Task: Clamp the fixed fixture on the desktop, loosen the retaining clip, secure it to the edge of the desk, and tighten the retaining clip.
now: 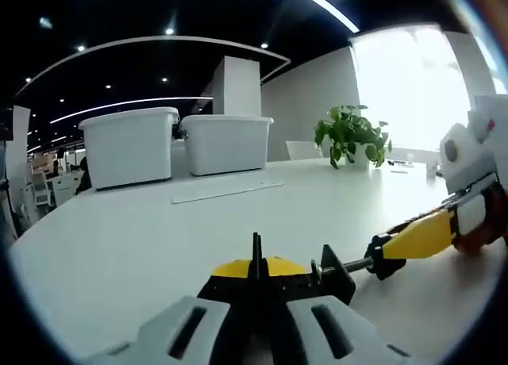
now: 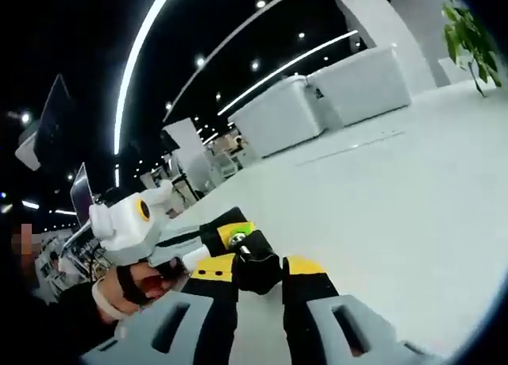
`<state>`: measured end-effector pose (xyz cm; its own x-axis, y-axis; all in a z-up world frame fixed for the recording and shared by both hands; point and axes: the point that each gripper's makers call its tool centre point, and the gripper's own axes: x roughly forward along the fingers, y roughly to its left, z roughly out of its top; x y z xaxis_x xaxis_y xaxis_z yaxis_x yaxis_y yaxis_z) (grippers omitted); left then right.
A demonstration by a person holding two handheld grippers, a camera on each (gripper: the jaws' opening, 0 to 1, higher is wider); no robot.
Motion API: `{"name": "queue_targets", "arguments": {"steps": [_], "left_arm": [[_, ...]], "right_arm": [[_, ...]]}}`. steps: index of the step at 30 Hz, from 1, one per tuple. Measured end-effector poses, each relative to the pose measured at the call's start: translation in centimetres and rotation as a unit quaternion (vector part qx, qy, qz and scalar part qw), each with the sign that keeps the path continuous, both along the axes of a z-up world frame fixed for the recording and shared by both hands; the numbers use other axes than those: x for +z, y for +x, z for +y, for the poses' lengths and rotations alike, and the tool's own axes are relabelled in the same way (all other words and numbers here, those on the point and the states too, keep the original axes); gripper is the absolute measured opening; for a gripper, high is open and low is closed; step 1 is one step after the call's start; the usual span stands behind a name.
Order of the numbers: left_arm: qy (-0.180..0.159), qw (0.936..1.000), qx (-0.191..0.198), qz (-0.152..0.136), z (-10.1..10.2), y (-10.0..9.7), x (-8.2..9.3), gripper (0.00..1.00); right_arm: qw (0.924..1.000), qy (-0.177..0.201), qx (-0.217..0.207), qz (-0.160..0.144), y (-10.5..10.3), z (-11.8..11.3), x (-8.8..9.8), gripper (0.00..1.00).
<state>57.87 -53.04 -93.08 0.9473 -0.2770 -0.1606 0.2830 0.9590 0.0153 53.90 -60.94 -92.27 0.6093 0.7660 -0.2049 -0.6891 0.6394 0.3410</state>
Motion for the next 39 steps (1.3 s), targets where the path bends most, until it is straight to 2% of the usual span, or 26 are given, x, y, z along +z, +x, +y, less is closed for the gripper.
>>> {"name": "queue_targets", "arguments": {"steps": [3,5,6,8,9,10,11,12,14,15,17,20,21,23,24,25,26,27,28,29,31,32,33,34,36,39], "left_arm": [[0.001,1.0,0.0,0.0,0.0,0.0,0.0,0.04],[0.001,1.0,0.0,0.0,0.1,0.0,0.0,0.04],[0.001,1.0,0.0,0.0,0.1,0.0,0.0,0.04],[0.0,1.0,0.002,0.001,0.1,0.0,0.0,0.04],[0.0,1.0,0.003,0.001,0.2,0.0,0.0,0.04],[-0.003,1.0,0.005,0.002,0.2,0.0,0.0,0.04],[-0.003,1.0,0.005,0.002,0.2,-0.1,0.0,0.04],[-0.002,1.0,0.005,0.002,0.2,-0.1,0.0,0.04],[-0.001,1.0,0.005,0.001,0.2,-0.1,0.0,0.04],[-0.001,1.0,0.005,0.001,0.2,-0.1,0.0,0.04],[-0.001,1.0,0.005,0.001,0.2,-0.1,0.1,0.04],[-0.001,1.0,0.005,0.001,0.2,-0.1,0.1,0.04],[-0.001,1.0,0.005,0.001,0.2,-0.1,0.1,0.04],[-0.002,1.0,0.005,0.001,0.2,-0.1,0.1,0.04],[-0.002,1.0,0.005,0.001,0.2,0.0,0.1,0.04],[-0.001,1.0,0.005,0.001,0.2,0.0,0.1,0.04],[0.0,1.0,0.005,0.001,0.2,0.0,0.1,0.04],[0.001,1.0,0.004,0.0,0.2,0.0,0.1,0.04],[0.001,1.0,0.004,0.0,0.2,0.0,0.1,0.04],[0.001,1.0,0.004,0.0,0.2,0.0,0.1,0.04],[0.001,1.0,0.004,0.0,0.2,0.0,0.1,0.04],[0.0,1.0,0.004,0.001,0.2,0.0,0.1,0.04],[0.0,1.0,0.004,0.001,0.2,0.0,0.1,0.04],[0.001,1.0,0.004,0.001,0.2,0.0,0.1,0.04],[0.001,1.0,0.004,0.001,0.2,0.0,0.1,0.04],[0.001,1.0,0.003,0.001,0.2,-0.1,0.1,0.04]], "right_arm": [[0.9937,-0.065,0.013,-0.091,0.8,0.1,0.4,0.19],[0.9703,-0.143,0.018,-0.195,0.7,0.3,0.8,0.19],[0.9512,-0.182,0.023,-0.249,0.5,0.6,1.0,0.19],[0.9235,-0.225,0.023,-0.31,0.4,0.8,1.0,0.19],[0.9157,-0.233,0.022,-0.327,0.4,0.9,0.9,0.19],[0.9129,-0.231,0.019,-0.336,0.5,0.9,0.9,0.19],[0.9065,-0.235,0.016,-0.35,-1.1,0.6,1.3,0.19],[0.8904,-0.259,0.019,-0.374,-1.3,0.6,1.3,0.19],[0.8705,-0.278,0.028,-0.405,-0.9,1.6,0.9,0.19],[0.8625,-0.286,0.029,-0.417,-1.1,1.4,1.0,0.19],[0.8554,-0.293,0.029,-0.426,-1.2,1.4,1.0,0.19],[0.8265,-0.322,0.029,-0.461,-1.4,1.5,1.0,0.19],[0.8191,-0.327,0.032,-0.47,-1.5,1.5,0.9,0.19],[0.8241,-0.322,0.039,-0.465,-1.2,1.5,0.9,0.2],[0.8406,-0.298,0.06,-0.448,-1.3,1.8,0.8,0.23],[0.8535,-0.281,0.068,-0.434,-1.3,1.8,0.9,0.25],[0.8846,-0.239,0.072,-0.394,-1.4,1.9,1.1,0.28],[0.9207,-0.19,0.058,-0.336,-1.8,1.6,1.6,0.33],[0.9458,-0.151,0.054,-0.283,-2.0,1.5,1.9,0.37],[0.9605,-0.12,0.05,-0.246,-1.9,1.3,2.5,0.41],[0.975,-0.077,0.044,-0.204,-1.5,0.9,3.6,0.47],[0.9874,-0.047,0.038,-0.146,-1.2,0.6,3.3,0.48],[0.9923,-0.032,0.034,-0.114,-0.6,0.5,2.6,0.48],[0.9977,-0.015,0.025,-0.06,-0.1,0.1,1.6,0.48],[0.9994,0.0,0.01,-0.033,0.5,-0.5,0.7,0.46],[0.9999,-0.009,-0.001,-0.011,1.0,-0.9,-0.5,0.3]]}}
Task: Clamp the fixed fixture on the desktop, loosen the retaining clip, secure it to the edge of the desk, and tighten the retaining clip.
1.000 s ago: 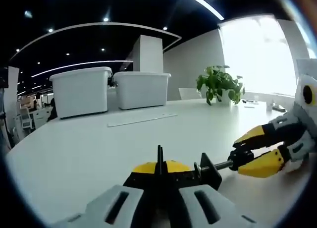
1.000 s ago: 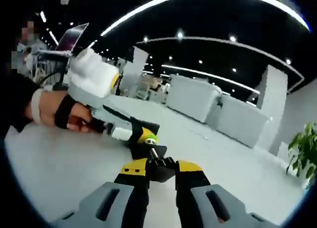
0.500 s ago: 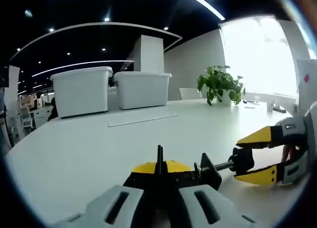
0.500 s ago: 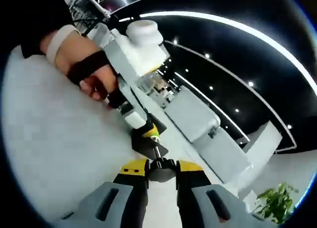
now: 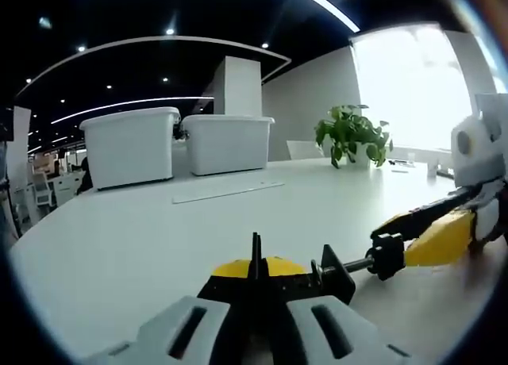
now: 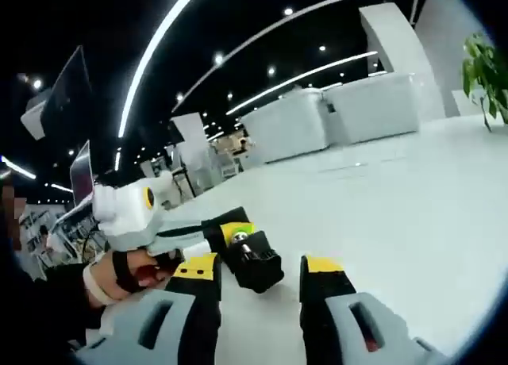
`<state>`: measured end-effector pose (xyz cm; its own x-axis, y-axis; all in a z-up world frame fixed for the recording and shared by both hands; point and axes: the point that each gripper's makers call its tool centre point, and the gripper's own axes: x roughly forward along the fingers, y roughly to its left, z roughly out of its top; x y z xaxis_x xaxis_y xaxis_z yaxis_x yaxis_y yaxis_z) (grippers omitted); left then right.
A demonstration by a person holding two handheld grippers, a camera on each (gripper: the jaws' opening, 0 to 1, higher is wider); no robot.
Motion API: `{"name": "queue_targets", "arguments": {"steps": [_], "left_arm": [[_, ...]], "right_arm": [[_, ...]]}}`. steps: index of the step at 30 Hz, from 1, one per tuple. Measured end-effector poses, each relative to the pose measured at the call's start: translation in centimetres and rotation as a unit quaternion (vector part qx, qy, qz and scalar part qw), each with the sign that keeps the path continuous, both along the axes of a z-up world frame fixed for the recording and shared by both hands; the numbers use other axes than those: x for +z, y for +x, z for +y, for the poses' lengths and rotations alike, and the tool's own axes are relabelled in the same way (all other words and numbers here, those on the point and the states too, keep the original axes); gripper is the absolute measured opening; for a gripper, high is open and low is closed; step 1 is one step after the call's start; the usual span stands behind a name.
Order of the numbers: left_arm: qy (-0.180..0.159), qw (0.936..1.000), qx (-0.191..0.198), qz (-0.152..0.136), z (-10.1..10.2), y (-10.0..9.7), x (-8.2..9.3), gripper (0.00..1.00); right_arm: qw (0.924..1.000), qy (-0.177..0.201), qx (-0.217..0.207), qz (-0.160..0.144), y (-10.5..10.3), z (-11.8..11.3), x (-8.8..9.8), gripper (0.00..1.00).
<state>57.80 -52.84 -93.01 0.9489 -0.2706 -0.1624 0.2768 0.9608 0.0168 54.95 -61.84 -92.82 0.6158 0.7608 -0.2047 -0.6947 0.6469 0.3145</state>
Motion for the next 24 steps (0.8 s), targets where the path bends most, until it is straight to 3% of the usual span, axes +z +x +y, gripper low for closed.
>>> {"name": "queue_targets", "arguments": {"steps": [9,13,16,19,24], "left_arm": [[0.001,1.0,-0.001,-0.001,0.0,0.0,0.0,0.04],[0.002,1.0,-0.002,-0.003,-0.1,0.1,0.0,0.04],[0.003,1.0,-0.002,-0.002,-0.1,0.1,0.0,0.04],[0.004,1.0,-0.001,-0.002,-0.1,0.1,-0.1,0.04],[0.005,1.0,0.001,-0.003,0.0,0.0,-0.1,0.04]], "right_arm": [[0.998,0.034,0.007,0.052,0.2,0.7,-0.2,0.23],[0.9988,0.026,0.009,0.04,0.0,0.8,-0.1,0.22],[0.9997,0.014,0.012,0.014,-0.1,0.9,0.2,0.21],[0.9992,-0.011,0.016,-0.035,0.0,1.0,0.5,0.2],[0.9924,-0.051,0.021,-0.11,-0.6,1.3,0.8,0.2]]}}
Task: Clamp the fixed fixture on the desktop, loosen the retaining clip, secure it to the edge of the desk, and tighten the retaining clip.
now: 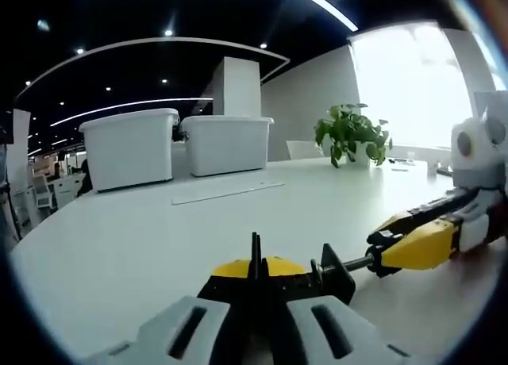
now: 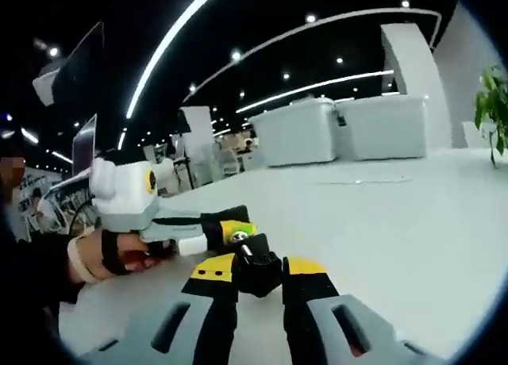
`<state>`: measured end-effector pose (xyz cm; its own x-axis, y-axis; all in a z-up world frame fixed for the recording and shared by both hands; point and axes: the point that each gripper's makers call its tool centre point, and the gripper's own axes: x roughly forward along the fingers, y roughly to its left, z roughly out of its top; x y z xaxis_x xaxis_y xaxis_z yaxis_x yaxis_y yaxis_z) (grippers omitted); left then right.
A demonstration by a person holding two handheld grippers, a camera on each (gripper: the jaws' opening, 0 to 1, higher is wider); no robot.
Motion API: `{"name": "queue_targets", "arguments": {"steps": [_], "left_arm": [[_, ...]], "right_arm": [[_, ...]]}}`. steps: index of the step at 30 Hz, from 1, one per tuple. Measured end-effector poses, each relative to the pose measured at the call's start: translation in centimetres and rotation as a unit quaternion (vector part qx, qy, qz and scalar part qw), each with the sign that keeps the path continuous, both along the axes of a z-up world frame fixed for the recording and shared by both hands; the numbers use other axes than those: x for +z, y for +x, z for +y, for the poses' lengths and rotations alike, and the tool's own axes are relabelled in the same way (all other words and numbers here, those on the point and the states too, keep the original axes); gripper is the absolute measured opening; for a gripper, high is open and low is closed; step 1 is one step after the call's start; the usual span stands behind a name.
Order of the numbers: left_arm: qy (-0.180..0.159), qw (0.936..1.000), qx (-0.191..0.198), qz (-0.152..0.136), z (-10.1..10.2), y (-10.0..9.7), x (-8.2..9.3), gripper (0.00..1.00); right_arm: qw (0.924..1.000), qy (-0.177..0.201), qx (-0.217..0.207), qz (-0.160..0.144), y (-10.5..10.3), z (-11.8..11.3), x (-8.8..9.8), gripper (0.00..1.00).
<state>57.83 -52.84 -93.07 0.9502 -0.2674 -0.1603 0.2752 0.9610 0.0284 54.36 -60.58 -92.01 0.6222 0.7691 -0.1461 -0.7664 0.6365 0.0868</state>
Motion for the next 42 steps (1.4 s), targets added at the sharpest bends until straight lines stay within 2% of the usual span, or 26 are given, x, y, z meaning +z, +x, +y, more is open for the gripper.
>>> {"name": "queue_targets", "arguments": {"steps": [4,5,8,10,12,15,16,18,20,23,27,30,32,33,34,35,36,37,39,40,42], "left_arm": [[0.0,1.0,-0.001,0.0,0.0,0.0,0.0,0.04],[0.0,1.0,0.0,0.0,0.0,0.0,0.0,0.04],[0.0,1.0,0.001,0.0,0.0,0.0,0.0,0.04],[-0.002,1.0,0.001,0.001,0.0,0.0,0.0,0.04],[-0.003,1.0,0.001,0.001,0.0,0.0,0.0,0.04],[-0.004,1.0,0.002,0.001,0.0,0.0,0.0,0.04],[-0.005,1.0,0.003,0.001,0.0,0.0,0.0,0.04],[-0.003,1.0,0.004,0.001,0.1,0.0,0.0,0.04],[-0.003,1.0,0.004,0.001,0.1,0.0,0.0,0.04],[-0.004,1.0,0.004,0.001,0.1,0.0,0.0,0.04],[-0.003,1.0,0.005,0.001,0.1,0.0,0.0,0.04],[-0.006,1.0,0.006,0.002,0.1,0.0,0.0,0.04],[-0.005,1.0,0.006,0.002,0.1,0.0,0.0,0.04],[-0.007,1.0,0.005,0.002,0.1,0.0,0.0,0.04],[-0.008,1.0,0.005,0.003,0.1,0.0,0.0,0.04],[-0.008,1.0,0.005,0.003,0.1,0.0,0.0,0.04],[-0.007,1.0,0.005,0.003,0.2,0.0,0.0,0.04],[-0.007,1.0,0.005,0.003,0.2,0.0,0.0,0.04],[-0.008,1.0,0.005,0.003,0.2,0.0,0.0,0.04],[-0.008,1.0,0.005,0.003,0.2,0.0,0.0,0.04],[-0.008,1.0,0.005,0.003,0.2,0.0,0.0,0.04]], "right_arm": [[0.9966,-0.043,-0.001,-0.07,-0.3,0.2,0.3,0.2],[0.9935,-0.059,-0.002,-0.097,-0.5,0.2,0.3,0.2],[0.9845,-0.095,-0.005,-0.147,-0.8,0.4,0.4,0.2],[0.9797,-0.112,-0.008,-0.167,-1.0,0.4,0.8,0.2],[0.9657,-0.147,-0.004,-0.214,-1.2,0.9,0.8,0.2],[0.9474,-0.184,-0.004,-0.262,-1.8,0.8,0.9,0.2],[0.9436,-0.191,-0.007,-0.271,-1.7,0.7,0.7,0.2],[0.9412,-0.196,-0.009,-0.275,-1.5,0.8,0.6,0.2],[0.9344,-0.208,-0.011,-0.289,-1.3,0.7,0.6,0.2],[0.9151,-0.24,-0.014,-0.324,-1.2,0.7,0.6,0.2],[0.8989,-0.26,-0.015,-0.352,-1.5,0.9,0.6,0.2],[0.9028,-0.255,-0.014,-0.346,-1.0,0.9,0.5,0.2],[0.9005,-0.258,0.0,-0.35,-1.1,1.1,0.5,0.22],[0.9142,-0.236,0.019,-0.329,-1.4,1.5,0.5,0.25],[0.9422,-0.184,0.019,-0.279,-1.5,1.6,0.6,0.3],[0.9686,-0.128,0.013,-0.213,-1.6,1.4,0.9,0.35],[0.9825,-0.09,0.009,-0.163,-2.0,1.2,1.6,0.39],[0.9904,-0.058,0.003,-0.126,-1.7,0.8,1.9,0.43],[0.9989,0.012,0.009,-0.045,-1.6,0.6,2.6,0.49],[0.999,0.043,0.01,-0.002,-1.3,0.3,2.3,0.52],[0.9934,0.076,-0.002,0.086,-0.5,-0.4,1.2,0.49]]}}
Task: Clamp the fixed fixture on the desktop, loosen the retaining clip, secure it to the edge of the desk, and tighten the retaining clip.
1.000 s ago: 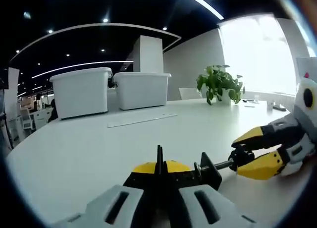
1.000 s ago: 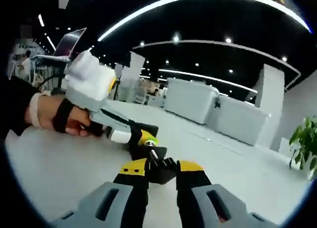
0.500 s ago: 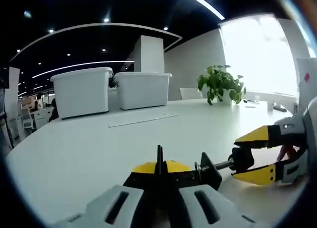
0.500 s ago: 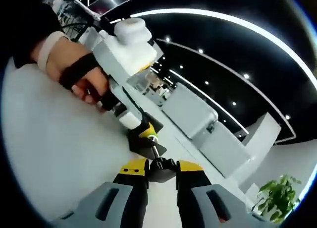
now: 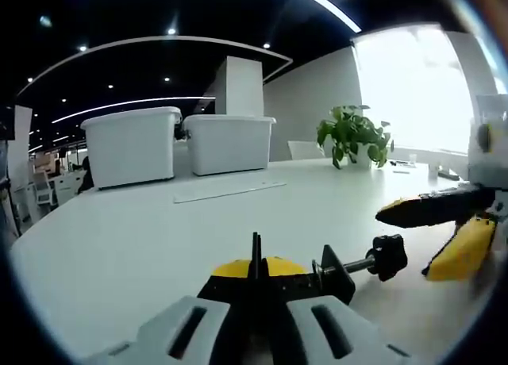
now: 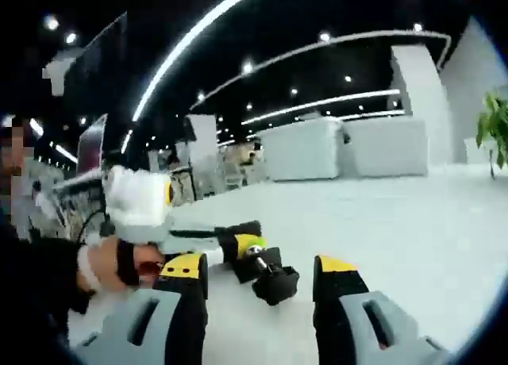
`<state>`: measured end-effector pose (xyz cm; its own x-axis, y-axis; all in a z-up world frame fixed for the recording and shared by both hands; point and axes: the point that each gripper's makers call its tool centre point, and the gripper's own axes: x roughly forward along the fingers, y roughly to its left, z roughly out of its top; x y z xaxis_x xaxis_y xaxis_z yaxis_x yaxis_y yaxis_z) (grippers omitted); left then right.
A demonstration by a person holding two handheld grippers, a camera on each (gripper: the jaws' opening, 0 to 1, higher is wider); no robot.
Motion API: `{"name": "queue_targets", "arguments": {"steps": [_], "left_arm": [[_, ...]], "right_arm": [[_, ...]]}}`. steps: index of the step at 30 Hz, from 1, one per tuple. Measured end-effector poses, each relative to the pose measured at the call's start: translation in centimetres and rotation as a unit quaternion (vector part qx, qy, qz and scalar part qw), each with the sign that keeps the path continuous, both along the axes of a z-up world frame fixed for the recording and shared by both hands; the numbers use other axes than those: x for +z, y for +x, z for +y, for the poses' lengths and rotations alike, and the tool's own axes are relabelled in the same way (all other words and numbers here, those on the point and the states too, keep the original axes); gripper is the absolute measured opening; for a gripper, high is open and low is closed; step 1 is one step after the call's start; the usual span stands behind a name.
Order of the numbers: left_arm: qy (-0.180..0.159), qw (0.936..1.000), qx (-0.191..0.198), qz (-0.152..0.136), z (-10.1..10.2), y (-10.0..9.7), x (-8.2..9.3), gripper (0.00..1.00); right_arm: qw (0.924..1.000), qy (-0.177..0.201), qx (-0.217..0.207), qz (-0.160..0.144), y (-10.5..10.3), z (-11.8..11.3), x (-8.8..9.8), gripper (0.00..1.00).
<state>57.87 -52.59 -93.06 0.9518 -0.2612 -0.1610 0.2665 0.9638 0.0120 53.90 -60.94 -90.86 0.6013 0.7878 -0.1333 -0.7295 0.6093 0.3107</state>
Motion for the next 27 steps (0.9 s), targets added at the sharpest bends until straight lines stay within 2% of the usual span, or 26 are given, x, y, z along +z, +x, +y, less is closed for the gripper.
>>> {"name": "queue_targets", "arguments": {"steps": [1,3,5,8,10,12,13,15,17,18,20,22,24,25,26,27], "left_arm": [[-0.001,1.0,0.0,0.0,0.0,0.0,0.0,0.04],[-0.002,1.0,0.0,0.001,0.0,0.0,0.0,0.04],[-0.003,1.0,0.0,0.001,0.0,0.0,0.0,0.04],[-0.003,1.0,-0.001,0.001,0.0,0.0,0.0,0.04],[-0.001,1.0,-0.002,0.0,-0.1,0.0,0.0,0.04],[-0.001,1.0,-0.003,0.0,-0.1,0.0,0.0,0.04],[-0.001,1.0,-0.002,0.0,-0.1,0.0,0.0,0.04],[0.0,1.0,-0.002,0.0,-0.1,0.0,0.0,0.04],[0.0,1.0,-0.003,0.0,-0.1,0.0,0.0,0.04],[-0.001,1.0,-0.003,0.0,-0.2,0.0,0.0,0.04],[-0.001,1.0,-0.003,0.0,-0.2,0.0,0.0,0.04],[0.0,1.0,-0.003,-0.001,-0.2,0.0,0.0,0.04],[-0.001,1.0,-0.003,0.0,-0.2,0.0,-0.1,0.04],[0.0,1.0,-0.003,-0.001,-0.2,0.0,-0.1,0.04],[0.0,1.0,-0.003,-0.001,-0.2,0.0,-0.1,0.04],[0.0,1.0,-0.003,-0.001,-0.2,0.0,-0.1,0.04]], "right_arm": [[0.9992,0.012,-0.005,0.039,0.3,-0.3,-0.6,0.47],[0.9962,0.016,-0.02,0.083,0.8,-0.7,-1.7,0.44],[0.9957,0.016,-0.018,0.09,0.9,-0.8,-1.9,0.32],[0.9955,0.022,-0.012,0.092,0.7,-0.5,-1.8,0.29],[0.9918,0.028,-0.006,0.125,0.6,-0.1,-2.3,0.29],[0.988,0.012,-0.002,0.154,0.5,0.2,-3.4,0.25],[0.9907,0.014,-0.006,0.135,0.8,0.1,-2.8,0.25],[0.9888,0.022,-0.006,0.147,0.6,0.2,-2.8,0.25],[0.9897,0.021,0.0,0.141,0.2,0.2,-2.6,0.25],[0.9903,0.018,-0.001,0.137,1.2,0.1,-2.5,0.25],[0.991,0.015,-0.002,0.133,1.1,0.2,-2.5,0.25],[0.9953,-0.005,-0.002,0.097,0.9,0.2,-2.3,0.25],[0.9985,-0.05,0.002,0.024,0.8,0.3,-2.0,0.24],[0.9982,-0.06,0.003,0.008,0.7,0.4,-1.9,0.24],[0.993,-0.099,0.008,-0.063,0.7,0.6,-1.6,0.24],[0.9868,-0.121,0.007,-0.108,0.5,0.7,-1.5,0.24]]}}
